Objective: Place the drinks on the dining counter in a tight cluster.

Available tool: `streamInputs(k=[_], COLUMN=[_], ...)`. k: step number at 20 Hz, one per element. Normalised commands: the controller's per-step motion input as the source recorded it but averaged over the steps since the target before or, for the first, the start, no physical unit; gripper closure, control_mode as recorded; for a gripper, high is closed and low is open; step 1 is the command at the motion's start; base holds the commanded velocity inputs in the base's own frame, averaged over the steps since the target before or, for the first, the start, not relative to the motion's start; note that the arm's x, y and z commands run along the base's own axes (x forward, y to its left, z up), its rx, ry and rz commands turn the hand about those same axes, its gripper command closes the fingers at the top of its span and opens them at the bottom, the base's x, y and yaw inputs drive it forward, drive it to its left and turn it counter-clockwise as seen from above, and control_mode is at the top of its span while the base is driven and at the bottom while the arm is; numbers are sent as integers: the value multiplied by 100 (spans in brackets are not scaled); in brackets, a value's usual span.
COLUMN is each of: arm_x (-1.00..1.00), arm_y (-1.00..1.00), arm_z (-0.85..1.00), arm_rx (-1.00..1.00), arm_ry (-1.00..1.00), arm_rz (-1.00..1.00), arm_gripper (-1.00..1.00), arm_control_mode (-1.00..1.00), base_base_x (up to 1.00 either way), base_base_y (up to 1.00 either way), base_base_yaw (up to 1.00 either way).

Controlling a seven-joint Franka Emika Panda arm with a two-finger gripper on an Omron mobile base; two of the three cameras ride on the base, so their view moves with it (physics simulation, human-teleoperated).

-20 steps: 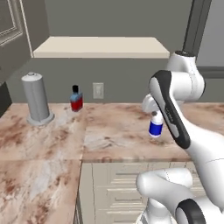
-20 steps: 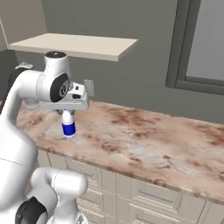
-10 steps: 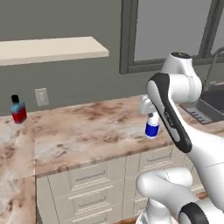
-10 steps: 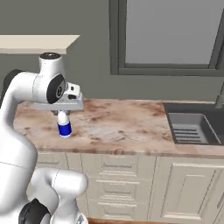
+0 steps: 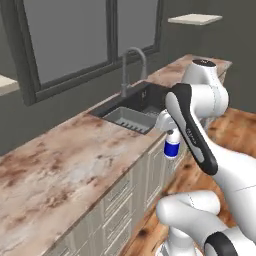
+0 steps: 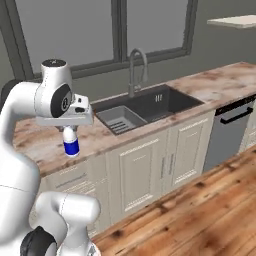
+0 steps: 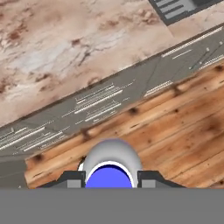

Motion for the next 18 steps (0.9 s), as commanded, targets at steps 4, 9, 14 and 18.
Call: streamInputs(k=[4, 9, 14, 18], arm_x=[0, 0, 0, 0], arm_y=[0, 0, 0, 0], arm_z=[0, 0, 0, 0], arm_rx=[0, 0, 0, 0], arm_ry=[0, 0, 0, 0], arm_rz=[0, 0, 0, 0], arm_gripper=[100, 100, 100, 100], arm_control_mode=[100, 100, 100, 100], base_base_x=[0, 0, 1, 57], base_base_y=[0, 0, 0, 27], base_base_yaw=[-97, -96, -96, -78])
